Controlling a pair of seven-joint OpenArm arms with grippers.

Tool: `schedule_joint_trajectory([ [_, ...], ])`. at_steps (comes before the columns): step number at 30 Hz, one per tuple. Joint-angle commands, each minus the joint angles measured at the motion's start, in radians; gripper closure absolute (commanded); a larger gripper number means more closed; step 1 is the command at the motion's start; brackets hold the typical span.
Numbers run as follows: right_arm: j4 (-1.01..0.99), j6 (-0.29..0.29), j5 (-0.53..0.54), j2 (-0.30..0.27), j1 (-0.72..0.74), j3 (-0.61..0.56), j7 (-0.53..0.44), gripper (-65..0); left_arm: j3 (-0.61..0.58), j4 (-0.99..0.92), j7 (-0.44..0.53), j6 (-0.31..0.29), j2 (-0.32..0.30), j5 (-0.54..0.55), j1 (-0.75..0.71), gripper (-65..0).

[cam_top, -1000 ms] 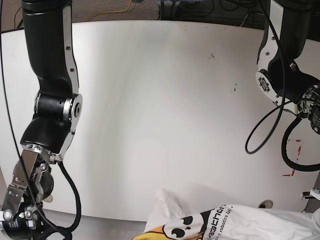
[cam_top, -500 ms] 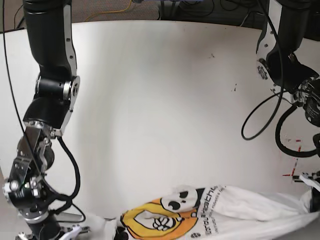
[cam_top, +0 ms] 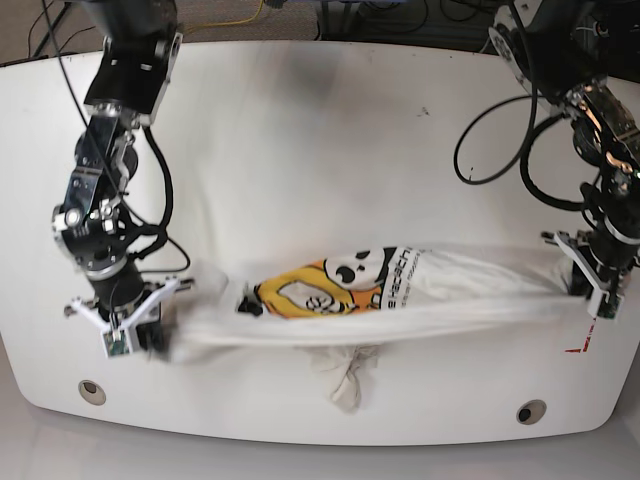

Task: Layout the t-shirt on the table in an organized manner, then fold the t-shirt properly
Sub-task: 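Lift the shirt with both grippers and pull the ends apart, then lower the stretched shirt onto the table and open both grippers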

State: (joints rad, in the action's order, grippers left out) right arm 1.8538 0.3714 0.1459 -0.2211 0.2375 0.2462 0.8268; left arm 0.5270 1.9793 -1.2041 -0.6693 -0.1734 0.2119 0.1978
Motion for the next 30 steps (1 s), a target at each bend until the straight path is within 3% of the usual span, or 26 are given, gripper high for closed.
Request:
schedule_joint_trajectory([
  [1, 0.024, -0.021, -0.025, 0.012, -0.059, 0.031, -0.031, 0.0, 0.029, 0.013, 0.014, -0.013, -0.004, -0.032, -0.045, 0.0],
  [5, 0.025, -0.021, -0.025, 0.059, -0.234, 0.084, -0.074, 0.0, 0.058, 0.013, 0.046, -0.029, 0.035, -0.032, -0.195, 0.0],
  [12, 0.030, -0.021, -0.025, 0.110, -0.407, 0.129, -0.097, 0.0, 0.063, 0.013, 0.149, -0.029, 0.053, -0.033, -0.395, 0.0],
  [22, 0.056, -0.021, -0.025, 0.121, -0.521, 0.130, -0.100, 0.0, 0.064, 0.012, 0.272, -0.029, 0.045, -0.033, -0.561, 0.0],
  [30, 0.062, -0.021, -0.025, 0.122, -0.545, 0.127, -0.100, 0.0, 0.066, 0.010, 0.280, -0.029, 0.015, -0.033, -0.607, 0.0],
])
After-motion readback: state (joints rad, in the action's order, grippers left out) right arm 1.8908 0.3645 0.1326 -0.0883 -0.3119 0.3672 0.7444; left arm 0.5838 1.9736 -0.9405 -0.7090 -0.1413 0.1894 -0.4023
